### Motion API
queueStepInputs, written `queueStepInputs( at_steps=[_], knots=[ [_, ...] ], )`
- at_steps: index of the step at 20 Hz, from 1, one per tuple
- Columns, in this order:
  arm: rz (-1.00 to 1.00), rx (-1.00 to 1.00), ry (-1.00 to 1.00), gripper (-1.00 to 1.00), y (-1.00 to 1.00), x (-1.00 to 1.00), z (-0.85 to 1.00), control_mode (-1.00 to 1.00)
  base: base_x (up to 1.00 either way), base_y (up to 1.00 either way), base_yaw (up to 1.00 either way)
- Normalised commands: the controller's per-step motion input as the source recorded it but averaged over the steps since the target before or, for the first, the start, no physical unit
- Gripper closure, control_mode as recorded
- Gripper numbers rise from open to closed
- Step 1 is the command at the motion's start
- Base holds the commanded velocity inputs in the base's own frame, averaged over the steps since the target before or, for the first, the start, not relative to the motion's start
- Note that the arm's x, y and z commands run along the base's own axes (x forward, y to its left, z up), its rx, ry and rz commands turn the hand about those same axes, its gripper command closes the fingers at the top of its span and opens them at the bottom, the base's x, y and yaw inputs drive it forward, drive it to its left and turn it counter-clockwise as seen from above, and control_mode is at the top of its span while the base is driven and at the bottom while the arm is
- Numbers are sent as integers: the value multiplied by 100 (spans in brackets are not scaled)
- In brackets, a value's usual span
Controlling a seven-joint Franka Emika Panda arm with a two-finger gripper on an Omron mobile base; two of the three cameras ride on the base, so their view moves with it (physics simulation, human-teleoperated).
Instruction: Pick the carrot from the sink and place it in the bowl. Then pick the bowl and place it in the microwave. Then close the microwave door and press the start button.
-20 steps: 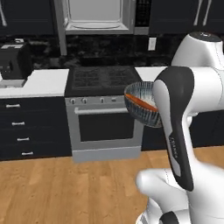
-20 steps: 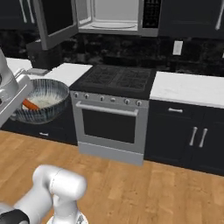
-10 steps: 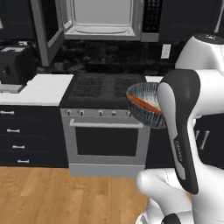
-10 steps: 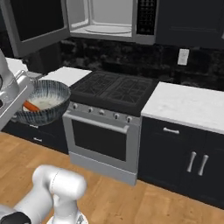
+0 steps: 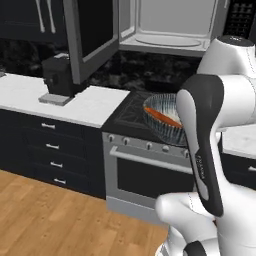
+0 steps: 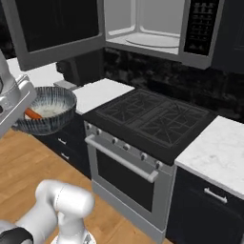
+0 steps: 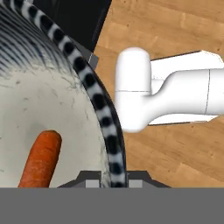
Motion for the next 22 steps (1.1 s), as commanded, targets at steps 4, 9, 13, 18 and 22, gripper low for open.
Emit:
queueStepInputs(
  at_steps=[4, 9, 13, 18, 22],
  knots=[
    [0, 0, 0, 100, 0, 0, 0, 100, 47, -55, 24],
    [0, 0, 0, 100, 0, 0, 0, 100, 79, -19, 8],
    [0, 0, 0, 100, 0, 0, 0, 100, 59, -30, 17],
    [0, 0, 0, 100, 0, 0, 0, 100, 25, -34, 23],
    [0, 0, 0, 100, 0, 0, 0, 100, 32, -9, 20]
  ],
)
